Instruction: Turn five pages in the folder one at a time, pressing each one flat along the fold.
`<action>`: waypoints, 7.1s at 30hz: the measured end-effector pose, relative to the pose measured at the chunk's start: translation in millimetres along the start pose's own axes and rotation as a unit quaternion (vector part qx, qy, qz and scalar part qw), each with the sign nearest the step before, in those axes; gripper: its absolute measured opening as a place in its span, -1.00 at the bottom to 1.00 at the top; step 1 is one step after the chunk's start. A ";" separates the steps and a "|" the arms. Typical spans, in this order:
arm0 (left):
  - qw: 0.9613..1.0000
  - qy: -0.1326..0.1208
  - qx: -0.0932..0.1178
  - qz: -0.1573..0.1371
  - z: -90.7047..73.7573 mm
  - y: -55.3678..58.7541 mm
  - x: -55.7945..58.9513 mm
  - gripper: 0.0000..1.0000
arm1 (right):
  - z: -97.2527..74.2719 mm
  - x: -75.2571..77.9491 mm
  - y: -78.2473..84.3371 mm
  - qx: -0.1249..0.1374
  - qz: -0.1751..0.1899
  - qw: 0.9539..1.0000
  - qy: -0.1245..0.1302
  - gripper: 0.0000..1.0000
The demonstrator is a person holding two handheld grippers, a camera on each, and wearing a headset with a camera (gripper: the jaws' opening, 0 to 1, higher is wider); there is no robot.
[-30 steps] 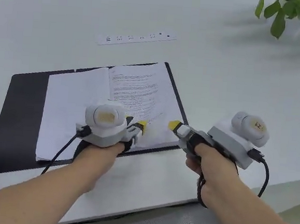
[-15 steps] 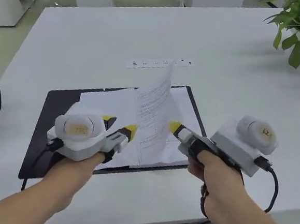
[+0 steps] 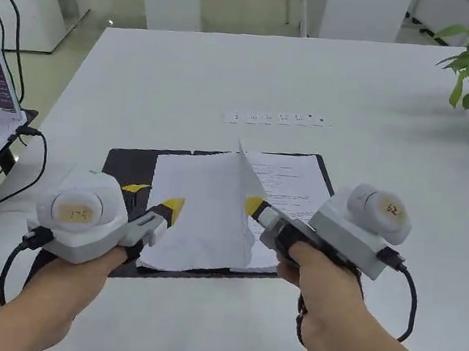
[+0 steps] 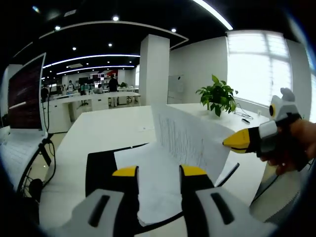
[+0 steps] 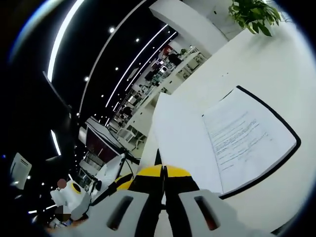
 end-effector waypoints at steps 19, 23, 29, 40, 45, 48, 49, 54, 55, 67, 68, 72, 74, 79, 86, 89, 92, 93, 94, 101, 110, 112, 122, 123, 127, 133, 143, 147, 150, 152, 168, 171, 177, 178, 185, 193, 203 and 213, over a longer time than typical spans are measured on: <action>1.000 -0.008 0.016 -0.010 -18.0 0.2 -29.1 -0.40 | 46.8 -31.0 50.0 -0.068 -0.070 0.995 0.011 -1.00; 1.000 -0.012 0.014 -0.017 -21.5 3.7 -36.4 -0.41 | 57.5 -32.7 62.5 -0.084 -0.076 0.993 0.013 -1.00; 0.999 -0.021 0.011 -0.028 -28.7 10.8 -48.0 -0.41 | 73.4 -31.4 88.0 -0.121 -0.108 0.987 0.020 -1.00; 0.998 -0.027 -0.008 -0.048 -33.8 30.1 -57.6 -0.42 | 98.4 -21.6 123.8 -0.176 -0.142 0.974 0.033 -1.00; 0.998 -0.029 -0.016 -0.051 -34.7 34.7 -61.7 -0.42 | 103.7 -13.4 138.2 -0.194 -0.154 0.969 0.028 -1.00; 0.998 -0.032 -0.022 -0.054 -34.2 38.8 -64.8 -0.42 | 102.3 -13.3 141.2 -0.195 -0.155 0.968 0.022 -1.00; 0.998 -0.033 -0.024 -0.054 -33.6 40.5 -65.3 -0.42 | 102.0 -13.5 141.9 -0.197 -0.153 0.968 0.020 -1.00; 0.997 -0.032 -0.038 -0.055 -27.9 48.7 -63.9 -0.43 | 100.3 -17.8 142.3 -0.192 -0.150 0.970 0.006 -0.93; 0.997 -0.032 -0.040 -0.054 -26.4 49.7 -63.3 -0.42 | 98.8 -18.5 142.4 -0.192 -0.152 0.970 0.003 -0.92; 0.997 -0.009 -0.072 -0.039 14.4 56.3 -43.5 -0.44 | 72.2 -20.3 141.9 -0.201 -0.187 0.961 -0.033 -1.00; 0.996 -0.005 -0.078 -0.035 20.7 60.1 -39.1 -0.44 | 68.3 -17.2 138.3 -0.196 -0.189 0.962 -0.031 -1.00; 0.994 -0.005 -0.112 -0.016 35.2 81.9 -31.5 -0.43 | 61.7 -1.3 119.6 -0.177 -0.180 0.968 -0.011 -1.00; 0.992 -0.008 -0.125 -0.012 40.1 94.1 -30.3 -0.44 | 59.8 8.5 106.9 -0.159 -0.177 0.971 0.001 -1.00; 0.987 -0.036 -0.156 -0.001 41.1 122.1 -36.7 -0.43 | 59.7 35.5 76.9 -0.107 -0.160 0.981 0.028 -1.00; 0.991 -0.049 -0.127 0.015 37.0 127.4 -43.8 -0.56 | 71.8 64.1 55.6 -0.075 -0.170 0.982 0.045 -1.00; 0.992 -0.048 -0.119 0.013 37.3 127.0 -43.4 -0.56 | 80.8 74.3 49.2 -0.074 -0.173 0.981 0.050 -1.00; 0.992 -0.050 -0.112 0.014 36.6 126.9 -43.3 -0.57 | 93.4 83.4 43.2 -0.076 -0.187 0.978 0.050 -1.00; 0.993 -0.051 -0.110 0.012 36.4 127.3 -43.2 -0.57 | 96.6 84.5 42.0 -0.077 -0.189 0.978 0.049 -1.00; 0.993 -0.051 -0.108 0.013 36.2 126.9 -43.2 -0.57 | 101.2 87.1 40.5 -0.079 -0.189 0.978 0.048 -1.00; 0.993 -0.053 -0.101 0.006 38.3 127.1 -44.5 -0.57 | 125.6 108.1 33.5 -0.086 -0.196 0.975 0.057 -1.00; 0.994 -0.054 -0.096 0.002 40.5 127.0 -44.9 -0.56 | 143.9 113.0 22.1 -0.073 -0.212 0.973 0.056 -1.00; 0.994 -0.055 -0.096 0.001 41.5 127.5 -45.2 -0.56 | 146.3 111.4 19.8 -0.068 -0.216 0.973 0.053 -1.00; 0.994 -0.055 -0.093 0.001 42.6 128.6 -45.4 -0.56 | 162.7 113.3 8.9 -0.059 -0.225 0.971 0.055 -1.00; 0.994 -0.055 -0.093 0.001 42.7 128.7 -45.3 -0.56 | 164.8 114.1 8.4 -0.059 -0.226 0.971 0.056 -1.00; 0.994 -0.055 -0.092 0.000 41.6 129.1 -45.3 -0.56 | 170.8 115.9 5.7 -0.056 -0.226 0.971 0.058 -1.00; 0.994 -0.055 -0.090 -0.001 39.6 129.6 -45.3 -0.56 | 183.3 117.7 -0.7 -0.051 -0.232 0.970 0.058 -1.00; 0.995 -0.054 -0.089 -0.002 36.3 129.8 -45.2 -0.56 | 198.0 122.7 -10.5 -0.044 -0.247 0.965 0.071 -1.00; 0.995 -0.054 -0.089 -0.004 35.6 129.6 -45.3 -0.56 | 210.2 129.0 -17.3 -0.042 -0.252 0.964 0.072 -1.00; 0.995 -0.054 -0.089 -0.004 35.2 129.5 -45.5 -0.56 | 217.2 128.7 -22.8 -0.041 -0.261 0.962 0.075 -1.00; 0.995 -0.054 -0.089 -0.005 35.3 129.6 -45.8 -0.57 | 222.0 130.6 -25.7 -0.040 -0.263 0.961 0.077 -1.00; 0.995 -0.054 -0.087 -0.006 36.7 128.8 -47.2 -0.57 | 262.9 156.2 -44.1 -0.043 -0.275 0.957 0.084 -1.00; 0.995 -0.055 -0.087 -0.007 37.0 128.5 -47.3 -0.57 | 262.8 158.6 -44.2 -0.042 -0.268 0.959 0.081 -1.00; 0.995 -0.055 -0.087 -0.008 37.1 128.1 -47.0 -0.57 | 254.3 156.8 -38.3 -0.040 -0.269 0.960 0.072 -1.00; 0.995 -0.055 -0.087 -0.008 37.1 128.1 -47.1 -0.57 | 251.2 155.6 -36.5 -0.038 -0.269 0.960 0.070 -1.00; 0.995 -0.057 -0.086 -0.010 37.3 127.8 -47.3 -0.59 | 224.6 142.2 -13.8 -0.030 -0.310 0.949 0.055 -1.00; 0.995 -0.058 -0.085 -0.010 37.6 128.0 -47.7 -0.59 | 201.2 131.8 -0.7 -0.024 -0.299 0.953 0.049 -1.00; 0.995 -0.058 -0.085 -0.011 37.6 128.5 -46.4 -0.59 | 170.8 124.9 6.1 -0.021 -0.283 0.958 0.051 -1.00; 0.995 -0.059 -0.084 -0.013 38.1 128.7 -45.7 -0.59 | 152.1 117.9 13.2 -0.031 -0.273 0.960 0.047 -1.00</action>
Point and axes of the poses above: the centre of the closed fingertips' face, and the gripper's own axes: z roughly forward along the fingers, x roughly to its right, y roughly out of its underside, the point moved 3 cm from there along -z, roughly backward along the fingers, and after that the axes turned 10 degrees about -z, right-handed, at the moved point
